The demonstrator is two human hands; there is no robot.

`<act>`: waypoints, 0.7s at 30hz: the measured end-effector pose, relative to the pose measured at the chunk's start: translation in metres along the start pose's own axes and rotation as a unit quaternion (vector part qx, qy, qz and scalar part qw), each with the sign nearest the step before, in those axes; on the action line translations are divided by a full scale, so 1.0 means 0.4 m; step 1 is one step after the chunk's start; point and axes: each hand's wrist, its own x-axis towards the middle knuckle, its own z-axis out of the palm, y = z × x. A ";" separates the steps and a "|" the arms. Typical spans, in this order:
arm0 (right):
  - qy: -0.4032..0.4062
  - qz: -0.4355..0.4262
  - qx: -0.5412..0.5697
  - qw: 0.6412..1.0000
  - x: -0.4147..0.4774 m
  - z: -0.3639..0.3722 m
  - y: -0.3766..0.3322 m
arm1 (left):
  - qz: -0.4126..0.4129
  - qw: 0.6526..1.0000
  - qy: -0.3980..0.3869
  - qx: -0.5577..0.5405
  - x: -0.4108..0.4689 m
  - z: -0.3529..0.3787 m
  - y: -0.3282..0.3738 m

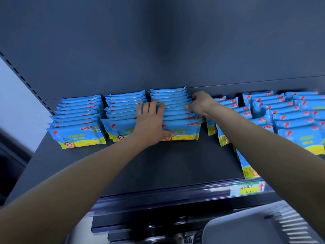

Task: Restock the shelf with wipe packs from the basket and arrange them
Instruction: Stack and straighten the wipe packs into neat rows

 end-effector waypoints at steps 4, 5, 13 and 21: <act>0.012 -0.014 -0.039 0.999 -0.001 -0.007 -0.003 | 0.005 1.000 0.000 0.003 -0.008 0.002 -0.013; 0.021 -0.020 -0.054 0.998 -0.002 -0.008 -0.004 | 0.008 1.000 0.000 0.004 -0.008 0.003 -0.011; -0.052 0.035 0.050 0.997 -0.026 -0.031 0.016 | -0.006 1.000 -0.013 0.023 -0.006 0.004 -0.004; 0.017 0.014 -0.075 0.997 -0.022 -0.040 -0.006 | 0.000 0.999 -0.051 0.011 -0.002 -0.002 -0.003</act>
